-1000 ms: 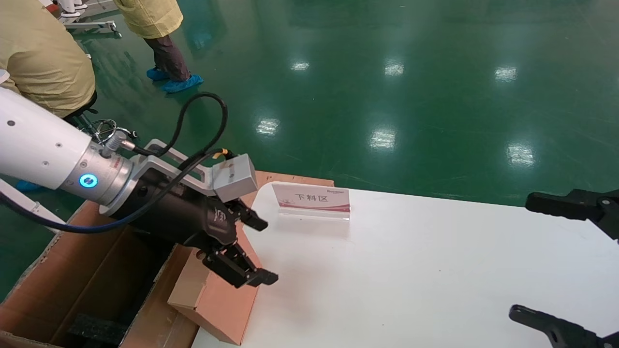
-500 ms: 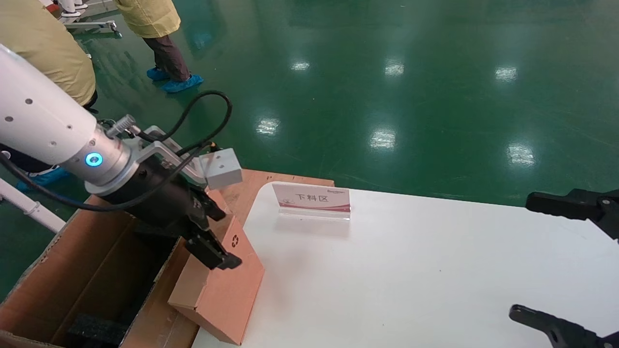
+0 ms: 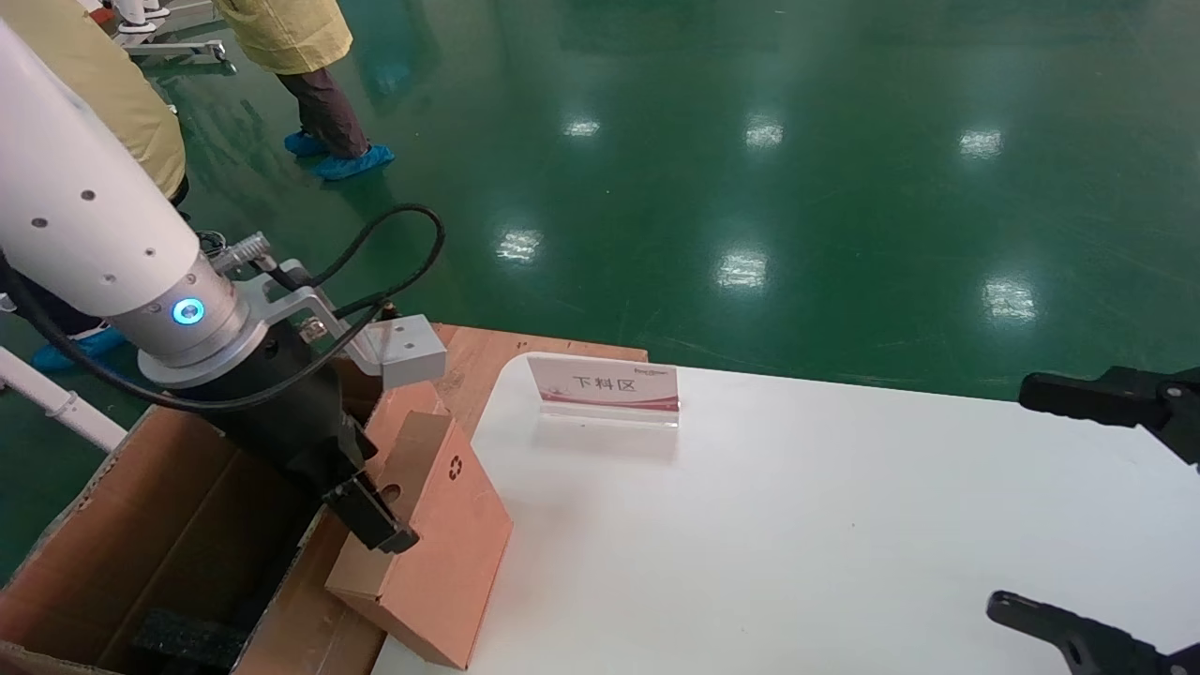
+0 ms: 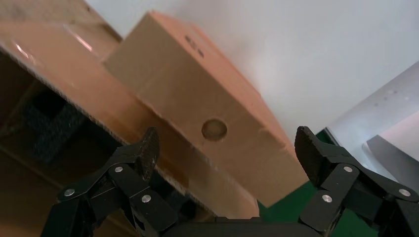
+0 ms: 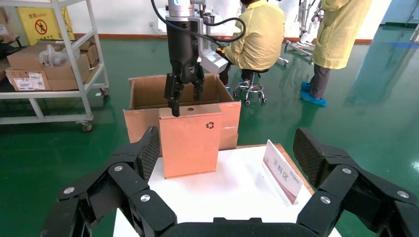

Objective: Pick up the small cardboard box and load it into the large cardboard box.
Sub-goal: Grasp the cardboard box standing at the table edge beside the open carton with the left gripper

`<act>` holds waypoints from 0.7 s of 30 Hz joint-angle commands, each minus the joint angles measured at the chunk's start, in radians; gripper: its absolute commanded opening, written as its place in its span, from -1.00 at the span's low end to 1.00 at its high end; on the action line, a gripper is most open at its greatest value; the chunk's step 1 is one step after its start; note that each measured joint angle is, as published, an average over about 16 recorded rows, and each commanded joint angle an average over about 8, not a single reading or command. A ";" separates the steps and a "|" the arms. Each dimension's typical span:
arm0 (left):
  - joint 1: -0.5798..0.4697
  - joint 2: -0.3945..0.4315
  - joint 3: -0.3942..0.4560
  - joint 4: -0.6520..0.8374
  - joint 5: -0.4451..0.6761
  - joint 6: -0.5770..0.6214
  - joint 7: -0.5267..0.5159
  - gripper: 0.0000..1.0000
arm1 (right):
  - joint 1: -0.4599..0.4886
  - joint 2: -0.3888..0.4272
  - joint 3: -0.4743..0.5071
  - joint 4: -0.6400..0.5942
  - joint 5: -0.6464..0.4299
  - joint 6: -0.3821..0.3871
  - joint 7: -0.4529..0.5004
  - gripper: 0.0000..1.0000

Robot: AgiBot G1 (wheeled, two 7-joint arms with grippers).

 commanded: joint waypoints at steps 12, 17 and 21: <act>-0.058 0.043 0.170 0.001 -0.060 -0.037 -0.071 1.00 | 0.000 0.000 -0.001 0.000 0.001 0.000 0.000 1.00; -0.065 0.040 0.183 0.001 -0.069 -0.057 -0.072 1.00 | 0.000 0.001 -0.001 0.000 0.001 0.001 -0.001 1.00; -0.054 0.034 0.188 0.001 -0.077 -0.079 -0.067 1.00 | 0.000 0.001 -0.002 0.000 0.001 0.001 -0.001 1.00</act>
